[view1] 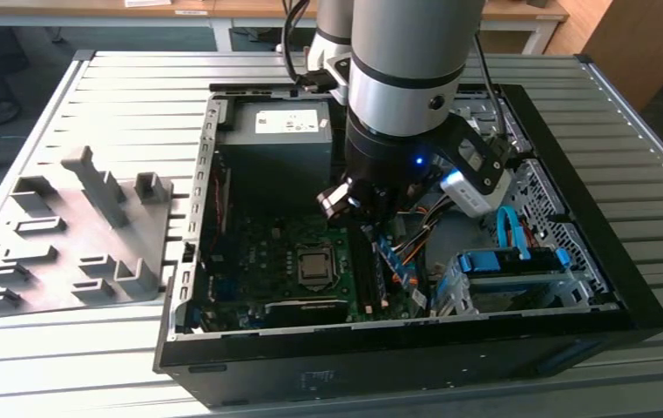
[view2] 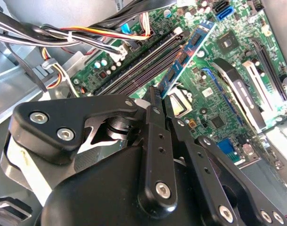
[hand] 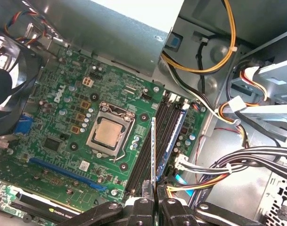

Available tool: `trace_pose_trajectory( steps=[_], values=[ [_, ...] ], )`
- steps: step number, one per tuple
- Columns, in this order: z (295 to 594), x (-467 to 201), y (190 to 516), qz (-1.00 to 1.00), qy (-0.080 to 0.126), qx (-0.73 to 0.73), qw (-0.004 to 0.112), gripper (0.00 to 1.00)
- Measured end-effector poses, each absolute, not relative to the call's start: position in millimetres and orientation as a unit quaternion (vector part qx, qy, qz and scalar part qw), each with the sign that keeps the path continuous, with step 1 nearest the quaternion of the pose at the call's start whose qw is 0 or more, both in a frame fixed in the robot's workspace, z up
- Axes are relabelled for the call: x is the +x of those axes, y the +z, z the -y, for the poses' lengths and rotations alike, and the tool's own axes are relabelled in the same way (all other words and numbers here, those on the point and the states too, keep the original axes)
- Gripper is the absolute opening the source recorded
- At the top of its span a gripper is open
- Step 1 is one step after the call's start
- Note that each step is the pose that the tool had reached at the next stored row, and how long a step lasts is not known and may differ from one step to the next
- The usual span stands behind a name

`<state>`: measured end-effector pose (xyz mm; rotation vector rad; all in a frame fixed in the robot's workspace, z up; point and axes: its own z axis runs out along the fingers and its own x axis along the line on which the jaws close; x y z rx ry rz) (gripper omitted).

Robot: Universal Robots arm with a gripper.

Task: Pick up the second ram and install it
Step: 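Insert the second ram into the second slot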

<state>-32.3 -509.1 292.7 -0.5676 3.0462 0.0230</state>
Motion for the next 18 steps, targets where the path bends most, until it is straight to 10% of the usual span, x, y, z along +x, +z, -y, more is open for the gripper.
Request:
trace_pose_trajectory(
  steps=[18],
  values=[
    [509.1, -32.3, 292.7, -0.985, 0.005, -0.168, 0.021, 0.14]
  ],
)
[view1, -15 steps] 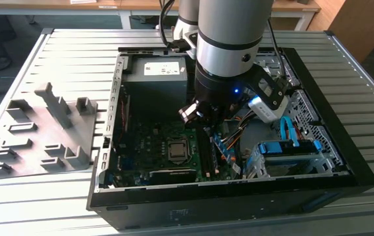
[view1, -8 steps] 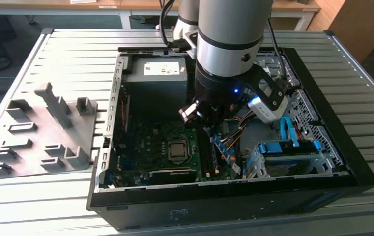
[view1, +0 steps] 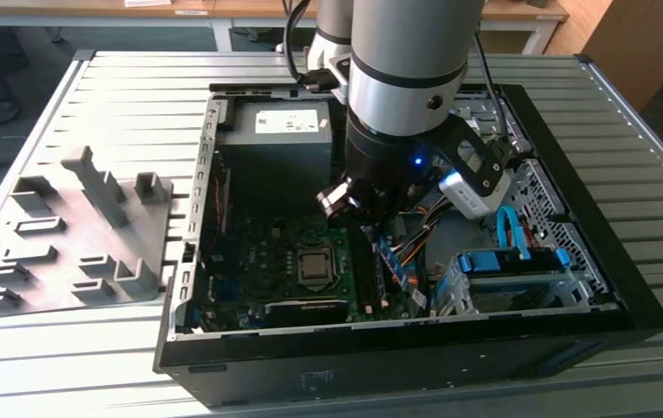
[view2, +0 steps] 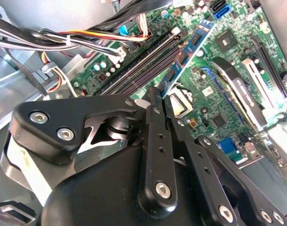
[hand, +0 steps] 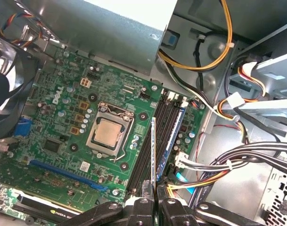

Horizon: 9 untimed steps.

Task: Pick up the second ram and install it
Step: 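Insert the second ram into the second slot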

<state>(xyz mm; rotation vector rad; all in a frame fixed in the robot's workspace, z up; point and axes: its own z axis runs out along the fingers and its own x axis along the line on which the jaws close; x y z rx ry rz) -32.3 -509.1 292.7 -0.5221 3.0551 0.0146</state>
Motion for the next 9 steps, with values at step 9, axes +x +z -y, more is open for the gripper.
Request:
trace_pose_trajectory(
  steps=[9],
  values=[
    [509.1, -32.3, 292.7, -0.987, 0.003, -0.161, 0.021, 0.14]
  ],
)
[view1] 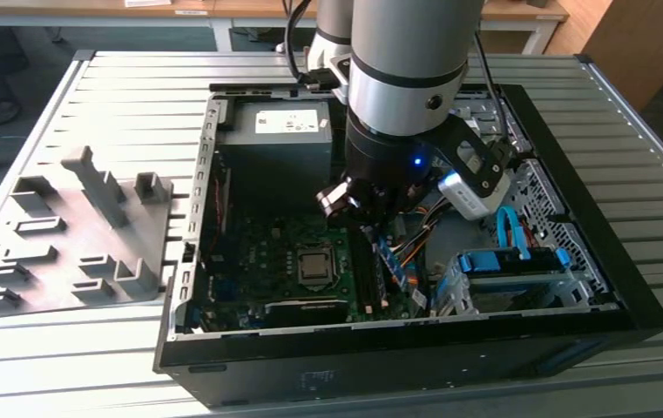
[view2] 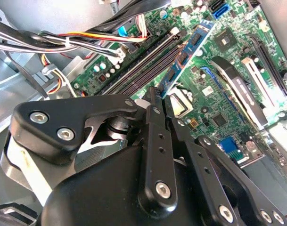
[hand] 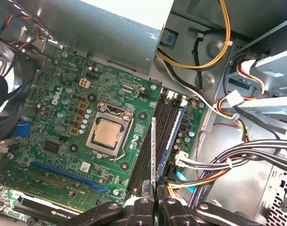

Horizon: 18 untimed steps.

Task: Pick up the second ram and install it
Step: 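Insert the second ram into the second slot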

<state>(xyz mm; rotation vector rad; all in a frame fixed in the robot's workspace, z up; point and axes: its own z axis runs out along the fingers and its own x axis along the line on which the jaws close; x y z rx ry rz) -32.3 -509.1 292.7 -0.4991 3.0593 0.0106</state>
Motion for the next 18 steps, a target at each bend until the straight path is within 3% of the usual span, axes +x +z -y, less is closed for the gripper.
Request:
trace_pose_trajectory(
  steps=[18],
  values=[
    [509.1, -32.3, 292.7, -0.989, 0.0, -0.147, 0.021, 0.14]
  ],
)
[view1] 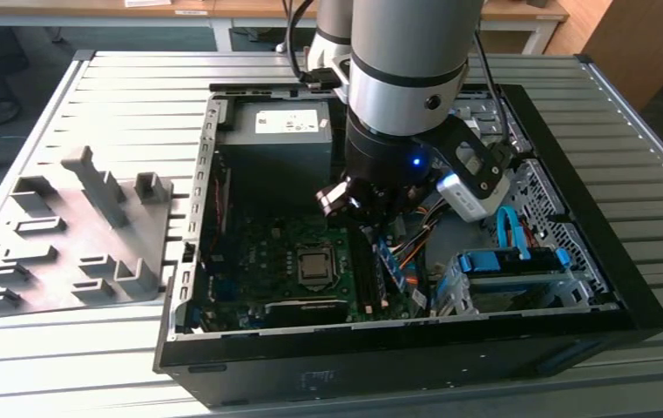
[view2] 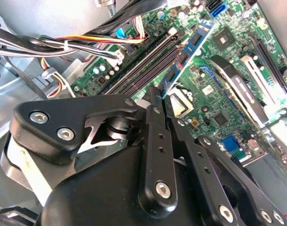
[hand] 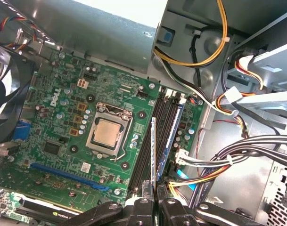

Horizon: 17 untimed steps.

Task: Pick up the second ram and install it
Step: 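Insert the second ram into the second slot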

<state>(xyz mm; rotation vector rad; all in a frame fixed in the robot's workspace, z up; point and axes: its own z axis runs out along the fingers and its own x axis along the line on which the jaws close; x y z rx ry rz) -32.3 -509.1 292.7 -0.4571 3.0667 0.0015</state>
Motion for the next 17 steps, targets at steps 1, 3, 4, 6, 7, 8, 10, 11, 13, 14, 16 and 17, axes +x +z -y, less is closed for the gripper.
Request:
trace_pose_trajectory(
  steps=[1, 3, 4, 6, 7, 8, 10, 11, 13, 14, 16, 17],
  values=[
    [509.1, -32.3, 292.7, -0.989, 0.0, -0.147, 0.021, 0.14],
    [509.1, -32.3, 292.7, -0.989, 0.0, -0.145, 0.02, 0.14],
    [509.1, -32.3, 292.7, -0.989, 0.0, -0.144, 0.02, 0.14],
    [509.1, -32.3, 292.7, -0.99, 0.0, -0.143, 0.02, 0.14],
    [509.1, -32.3, 292.7, -0.99, -0.001, -0.142, 0.02, 0.14],
    [509.1, -32.3, 292.7, -0.99, -0.001, -0.141, 0.02, 0.14],
    [509.1, -32.3, 292.6, -0.99, -0.001, -0.139, 0.02, 0.14],
    [509.1, -32.3, 292.6, -0.99, -0.001, -0.137, 0.02, 0.14],
    [509.1, -32.3, 292.6, -0.991, -0.001, -0.133, 0.02, 0.14],
    [509.1, -32.3, 292.6, -0.991, -0.001, -0.131, 0.02, 0.14],
    [509.1, -32.3, 292.5, -0.992, -0.002, -0.127, 0.02, 0.14],
    [509.1, -32.3, 292.5, -0.992, -0.002, -0.124, 0.02, 0.14]
  ],
)
